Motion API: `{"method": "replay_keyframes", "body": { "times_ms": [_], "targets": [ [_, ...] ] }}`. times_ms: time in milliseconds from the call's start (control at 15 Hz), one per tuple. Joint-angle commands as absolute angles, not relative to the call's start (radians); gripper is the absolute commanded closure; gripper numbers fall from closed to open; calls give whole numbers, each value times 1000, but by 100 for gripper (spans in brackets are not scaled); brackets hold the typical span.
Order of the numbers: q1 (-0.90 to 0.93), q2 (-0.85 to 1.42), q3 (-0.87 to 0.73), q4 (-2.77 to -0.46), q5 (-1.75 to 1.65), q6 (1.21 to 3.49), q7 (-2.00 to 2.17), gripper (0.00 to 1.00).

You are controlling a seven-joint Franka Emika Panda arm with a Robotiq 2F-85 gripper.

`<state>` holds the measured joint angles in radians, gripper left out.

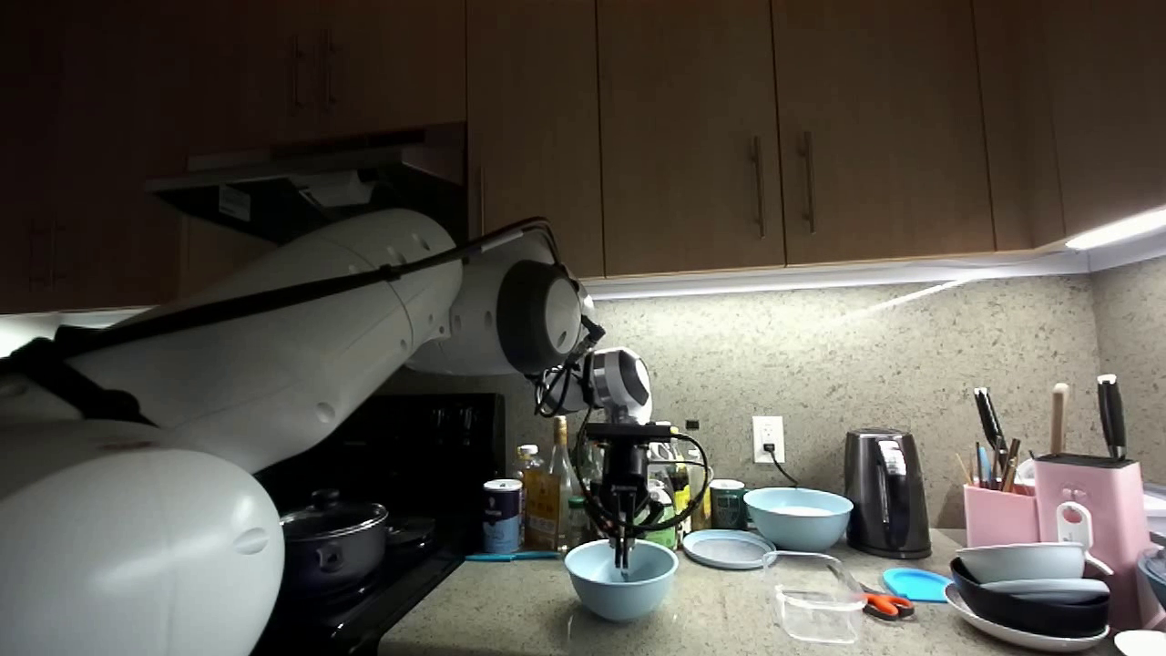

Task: Use the spoon to stir the bowl

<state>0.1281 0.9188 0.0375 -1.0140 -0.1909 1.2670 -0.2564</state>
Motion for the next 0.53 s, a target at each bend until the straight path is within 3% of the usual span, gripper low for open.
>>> {"method": "replay_keyframes", "body": {
  "times_ms": [0, 467],
  "targets": [
    [139, 859, 38, -1100, -133, 1279, -110, 94],
    [163, 850, 42, -1114, -99, 1269, 54, 96]
  ]
}}
